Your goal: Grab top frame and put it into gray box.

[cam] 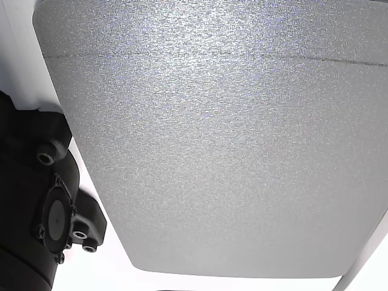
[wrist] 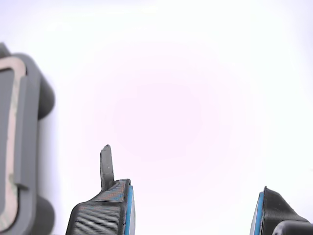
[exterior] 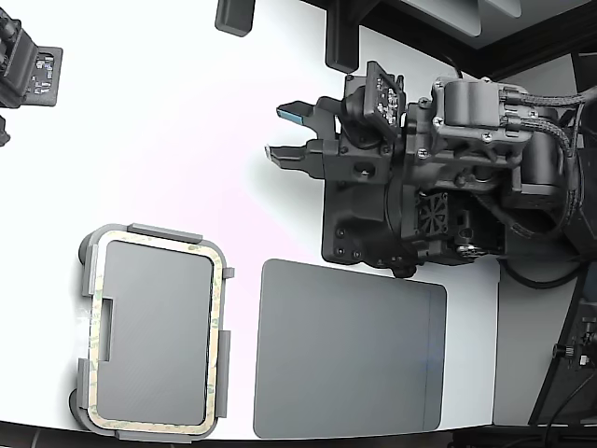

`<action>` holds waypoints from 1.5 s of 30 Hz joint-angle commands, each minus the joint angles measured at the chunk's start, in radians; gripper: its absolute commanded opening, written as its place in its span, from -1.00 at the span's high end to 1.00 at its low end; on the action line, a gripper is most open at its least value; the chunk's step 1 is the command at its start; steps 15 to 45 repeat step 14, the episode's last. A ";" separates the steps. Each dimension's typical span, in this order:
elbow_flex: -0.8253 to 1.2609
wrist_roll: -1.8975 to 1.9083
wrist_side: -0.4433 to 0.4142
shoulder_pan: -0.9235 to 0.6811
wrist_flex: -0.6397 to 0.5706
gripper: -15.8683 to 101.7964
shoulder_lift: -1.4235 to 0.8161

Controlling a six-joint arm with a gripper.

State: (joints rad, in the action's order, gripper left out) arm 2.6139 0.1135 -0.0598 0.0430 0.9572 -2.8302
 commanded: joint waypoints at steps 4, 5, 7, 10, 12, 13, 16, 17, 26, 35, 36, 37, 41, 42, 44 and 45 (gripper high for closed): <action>0.021 -0.012 0.002 0.017 0.006 -0.97 -0.117; 0.023 -0.009 -0.002 0.017 0.008 -0.97 -0.123; 0.025 -0.009 -0.003 0.017 0.006 -0.97 -0.124; 0.025 -0.009 -0.003 0.017 0.008 -0.97 -0.124; 0.025 -0.009 -0.003 0.017 0.008 -0.97 -0.124; 0.025 -0.009 -0.003 0.017 0.008 -0.97 -0.124; 0.025 -0.009 -0.003 0.017 0.008 -0.97 -0.124; 0.025 -0.009 -0.003 0.017 0.008 -0.97 -0.124; 0.025 -0.009 -0.003 0.017 0.008 -0.97 -0.124; 0.025 -0.009 -0.003 0.017 0.008 -0.97 -0.124; 0.025 -0.009 -0.003 0.017 0.008 -0.97 -0.124; 0.025 -0.009 -0.003 0.017 0.008 -0.97 -0.124; 0.025 -0.009 -0.003 0.017 0.008 -0.97 -0.124; 0.025 -0.009 -0.003 0.017 0.008 -0.97 -0.124; 0.025 -0.009 -0.003 0.017 0.008 -0.97 -0.124; 0.025 -0.009 -0.003 0.017 0.008 -0.97 -0.124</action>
